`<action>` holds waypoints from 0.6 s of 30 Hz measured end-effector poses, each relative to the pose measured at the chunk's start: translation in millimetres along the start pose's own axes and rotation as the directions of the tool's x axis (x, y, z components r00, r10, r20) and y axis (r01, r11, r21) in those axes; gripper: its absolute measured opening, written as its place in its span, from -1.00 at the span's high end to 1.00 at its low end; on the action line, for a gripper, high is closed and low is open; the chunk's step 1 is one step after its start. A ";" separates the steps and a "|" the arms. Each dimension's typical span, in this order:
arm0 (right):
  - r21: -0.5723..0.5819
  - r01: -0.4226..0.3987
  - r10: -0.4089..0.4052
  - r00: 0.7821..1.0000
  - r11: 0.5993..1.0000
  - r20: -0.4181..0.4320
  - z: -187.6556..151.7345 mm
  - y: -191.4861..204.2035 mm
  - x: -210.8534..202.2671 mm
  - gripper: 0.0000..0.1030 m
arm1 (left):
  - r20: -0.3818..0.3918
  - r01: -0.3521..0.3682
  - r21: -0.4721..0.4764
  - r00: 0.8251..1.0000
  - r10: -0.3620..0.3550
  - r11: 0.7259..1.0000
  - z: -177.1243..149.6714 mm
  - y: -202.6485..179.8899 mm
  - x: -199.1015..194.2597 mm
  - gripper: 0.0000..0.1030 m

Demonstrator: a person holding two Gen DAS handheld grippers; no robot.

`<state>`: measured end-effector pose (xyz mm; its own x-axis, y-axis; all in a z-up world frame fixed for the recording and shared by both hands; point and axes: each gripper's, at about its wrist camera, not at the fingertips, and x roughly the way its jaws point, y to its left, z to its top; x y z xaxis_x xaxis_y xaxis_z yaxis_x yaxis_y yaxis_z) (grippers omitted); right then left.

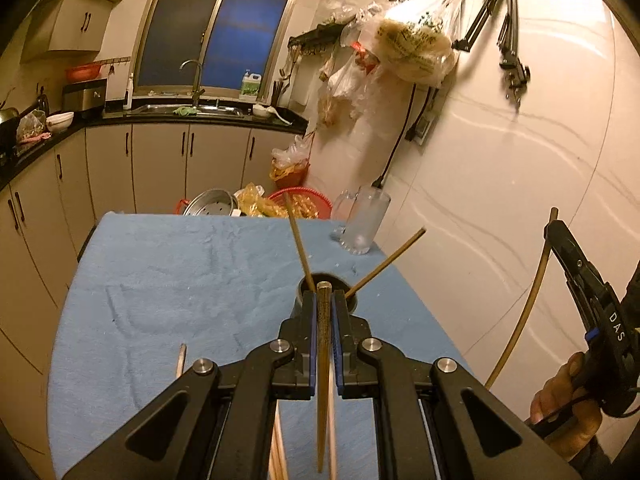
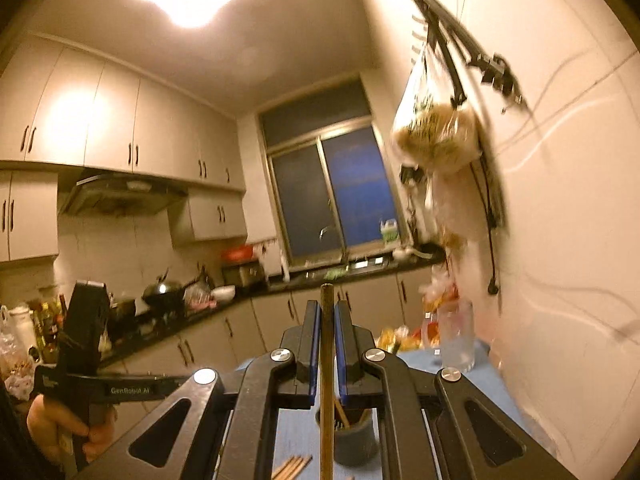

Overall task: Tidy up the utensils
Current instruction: 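Raise both held chopsticks upright and carry them above the black cup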

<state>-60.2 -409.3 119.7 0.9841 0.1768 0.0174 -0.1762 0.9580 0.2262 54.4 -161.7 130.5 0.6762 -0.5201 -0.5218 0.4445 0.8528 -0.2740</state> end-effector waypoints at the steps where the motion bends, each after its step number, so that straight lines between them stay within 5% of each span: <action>1: -0.004 0.001 -0.001 1.000 1.000 0.014 3.6 1.3 0.3 0.85 | 0.005 0.000 0.002 1.000 0.000 1.000 1.5 -1.0 -0.3 0.86; 18: -0.027 0.016 -0.015 0.999 0.999 0.038 14.2 -6.1 73.1 0.85 | 0.128 -0.008 0.062 0.992 0.000 0.998 85.2 -16.2 20.3 0.86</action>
<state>13.2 -405.4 133.4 0.9868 0.1535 0.0512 -0.1607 0.9666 0.1997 111.0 -190.0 193.2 0.7459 -0.5216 -0.4142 0.4744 0.8525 -0.2194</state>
